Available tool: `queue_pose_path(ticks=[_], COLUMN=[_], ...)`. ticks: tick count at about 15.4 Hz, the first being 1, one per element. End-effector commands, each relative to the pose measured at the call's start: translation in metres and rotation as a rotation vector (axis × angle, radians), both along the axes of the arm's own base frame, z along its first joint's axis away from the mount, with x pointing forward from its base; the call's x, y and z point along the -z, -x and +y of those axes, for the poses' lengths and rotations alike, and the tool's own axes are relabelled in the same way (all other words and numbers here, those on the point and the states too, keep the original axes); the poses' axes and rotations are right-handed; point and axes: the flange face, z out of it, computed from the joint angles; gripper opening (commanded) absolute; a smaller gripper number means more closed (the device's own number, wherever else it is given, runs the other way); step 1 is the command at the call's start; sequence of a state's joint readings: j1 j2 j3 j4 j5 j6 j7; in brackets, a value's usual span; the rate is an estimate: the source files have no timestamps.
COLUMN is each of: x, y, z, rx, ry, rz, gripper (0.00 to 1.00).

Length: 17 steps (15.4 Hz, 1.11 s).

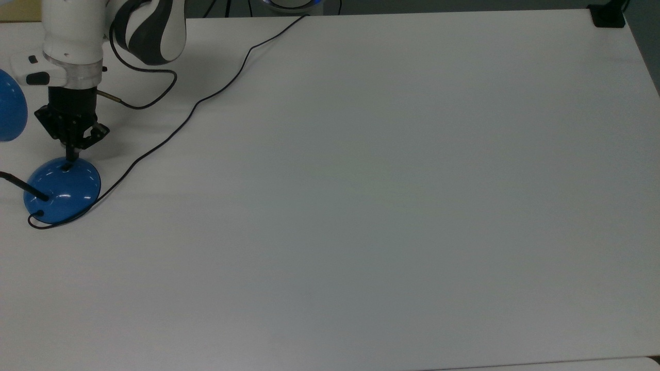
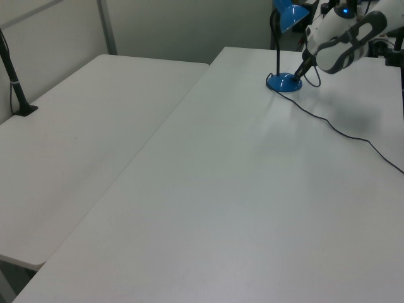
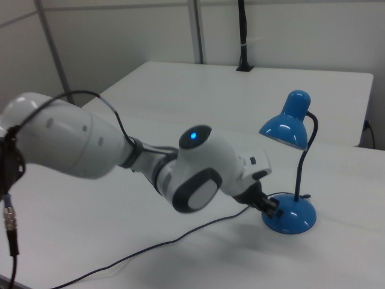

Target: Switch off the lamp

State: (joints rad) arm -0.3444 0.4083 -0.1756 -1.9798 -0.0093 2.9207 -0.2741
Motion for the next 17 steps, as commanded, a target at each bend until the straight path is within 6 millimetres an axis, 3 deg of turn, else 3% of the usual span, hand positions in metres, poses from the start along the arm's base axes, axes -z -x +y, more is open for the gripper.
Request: queue_pose_path(ticks=[1, 3, 6, 8, 9, 12, 17], x=[-0.066, -0.098, -0.156, -0.189, -0.197, -0.238, -0.249], y=[0.009, 0.006, 0.006, 0.003, 0.000, 0.002, 0.002], z=[0.042, 0.064, 0.092, 0.124, 0.146, 0.199, 0.214], rx=[0.045, 0.063, 0.056, 0.066, 0.061, 0.008, 0.032], ry=[-0.144, -0.197, -0.255, -0.264, -0.253, -0.233, -0.267], rz=[0.102, 0.179, 0.339, 0.432, 0.470, 0.474, 0.438], gripper=[0.00, 0.03, 0.38, 0.75, 1.00, 1.00, 1.00])
